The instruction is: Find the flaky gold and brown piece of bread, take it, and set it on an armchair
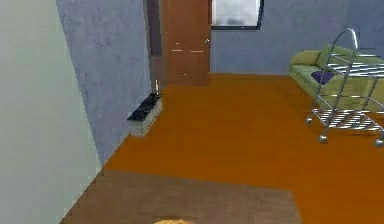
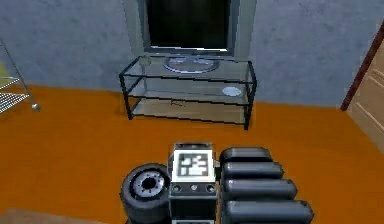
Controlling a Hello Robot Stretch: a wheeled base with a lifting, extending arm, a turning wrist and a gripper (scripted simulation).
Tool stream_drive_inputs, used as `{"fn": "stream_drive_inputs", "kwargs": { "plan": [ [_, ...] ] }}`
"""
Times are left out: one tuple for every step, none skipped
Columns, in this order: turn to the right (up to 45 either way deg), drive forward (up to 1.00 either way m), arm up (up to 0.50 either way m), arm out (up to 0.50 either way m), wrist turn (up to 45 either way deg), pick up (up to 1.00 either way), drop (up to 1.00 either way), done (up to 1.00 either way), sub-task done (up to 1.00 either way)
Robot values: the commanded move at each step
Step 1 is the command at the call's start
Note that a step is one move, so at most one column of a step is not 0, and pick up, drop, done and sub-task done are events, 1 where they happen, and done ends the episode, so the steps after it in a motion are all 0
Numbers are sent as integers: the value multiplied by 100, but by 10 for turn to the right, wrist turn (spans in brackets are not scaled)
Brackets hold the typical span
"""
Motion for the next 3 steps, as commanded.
{"fn": "stream_drive_inputs", "kwargs": {
  "plan": [
    [0,100,0,0,0,0,0,0,0],
    [0,100,0,0,0,0,0,0,0],
    [0,100,0,0,0,0,0,0,0]
  ]
}}
